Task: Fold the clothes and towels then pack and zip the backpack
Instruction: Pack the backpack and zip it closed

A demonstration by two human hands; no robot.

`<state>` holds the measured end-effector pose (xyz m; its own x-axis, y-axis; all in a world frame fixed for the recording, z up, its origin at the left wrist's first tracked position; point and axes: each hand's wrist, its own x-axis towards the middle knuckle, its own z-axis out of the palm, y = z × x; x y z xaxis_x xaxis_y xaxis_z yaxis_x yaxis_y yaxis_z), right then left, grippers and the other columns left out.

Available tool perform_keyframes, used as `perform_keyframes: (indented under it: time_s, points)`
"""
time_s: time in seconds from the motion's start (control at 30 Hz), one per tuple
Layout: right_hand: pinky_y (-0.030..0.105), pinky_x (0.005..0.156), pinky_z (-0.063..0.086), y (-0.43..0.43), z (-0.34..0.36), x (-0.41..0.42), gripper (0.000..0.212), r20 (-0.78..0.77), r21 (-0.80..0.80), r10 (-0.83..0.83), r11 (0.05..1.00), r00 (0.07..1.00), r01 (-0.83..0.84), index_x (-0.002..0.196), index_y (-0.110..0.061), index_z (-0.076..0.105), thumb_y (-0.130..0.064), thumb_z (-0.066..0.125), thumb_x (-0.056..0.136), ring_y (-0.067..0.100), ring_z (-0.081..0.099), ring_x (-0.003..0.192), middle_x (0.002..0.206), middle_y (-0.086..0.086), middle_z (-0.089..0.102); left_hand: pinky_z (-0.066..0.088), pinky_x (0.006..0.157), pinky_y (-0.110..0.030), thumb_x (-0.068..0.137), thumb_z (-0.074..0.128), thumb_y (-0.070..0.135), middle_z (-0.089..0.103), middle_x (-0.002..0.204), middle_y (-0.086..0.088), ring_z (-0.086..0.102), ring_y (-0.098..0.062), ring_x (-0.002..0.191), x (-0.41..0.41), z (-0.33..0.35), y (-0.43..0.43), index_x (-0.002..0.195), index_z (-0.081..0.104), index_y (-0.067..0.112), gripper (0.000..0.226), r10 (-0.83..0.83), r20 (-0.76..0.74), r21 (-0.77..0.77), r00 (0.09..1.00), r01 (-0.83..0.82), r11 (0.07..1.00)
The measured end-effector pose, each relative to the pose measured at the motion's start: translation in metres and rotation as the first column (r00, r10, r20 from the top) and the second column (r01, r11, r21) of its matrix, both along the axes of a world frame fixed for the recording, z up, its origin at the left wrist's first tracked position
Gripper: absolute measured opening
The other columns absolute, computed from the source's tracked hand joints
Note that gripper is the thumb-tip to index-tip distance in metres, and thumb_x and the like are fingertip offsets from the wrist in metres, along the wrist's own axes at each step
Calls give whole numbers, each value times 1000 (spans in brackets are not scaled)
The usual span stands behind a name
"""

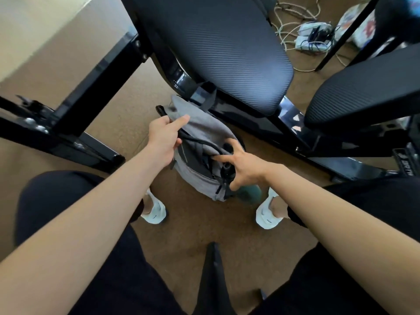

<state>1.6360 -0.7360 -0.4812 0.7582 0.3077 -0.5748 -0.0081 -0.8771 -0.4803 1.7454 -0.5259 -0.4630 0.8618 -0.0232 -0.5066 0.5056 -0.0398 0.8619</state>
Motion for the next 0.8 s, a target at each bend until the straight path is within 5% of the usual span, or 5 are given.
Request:
perform_keyframes:
  time_s: [0.17,0.33,0.43,0.57,0.8]
  points:
    - [36,75,57,14,0,21,84,-90,161,-110,979,990,124,149,-35,45,-27,77,72,18,65,90,107,11,70,37,51,-21,91,75,22,58,96,-10,51,-19,76,3,-3,13,90,63,15,14,-2,31,-57,1000,4,998]
    - [18,89,52,7,10,36,74,-332,357,-103,906,938,226,142,-29,57,-14,79,73,4,61,113,127,-9,63,59,86,-31,95,65,6,66,117,-10,67,-22,104,-3,-6,14,125,47,29,42,41,221,-124,974,-14,992]
    - [27,96,54,-5,9,40,75,-459,380,-89,880,884,286,137,-31,61,-16,77,65,11,63,117,130,-5,65,55,96,-34,86,69,3,56,134,-10,63,-19,112,-41,-31,20,144,26,25,75,-153,205,161,967,121,980]
    - [42,104,53,-17,6,37,80,-489,338,-39,912,871,231,139,-31,61,-14,76,63,16,64,119,129,-4,67,42,113,-44,72,89,30,36,152,-10,41,-30,142,-80,-77,10,157,23,16,108,-573,-26,513,819,503,696]
    - [12,77,51,-24,12,27,78,-443,297,-3,943,896,150,145,-28,55,5,72,76,-14,63,97,112,-24,66,54,89,-52,63,88,55,38,141,-14,54,-44,122,-91,-93,-39,148,27,16,112,-596,-11,728,803,415,545]
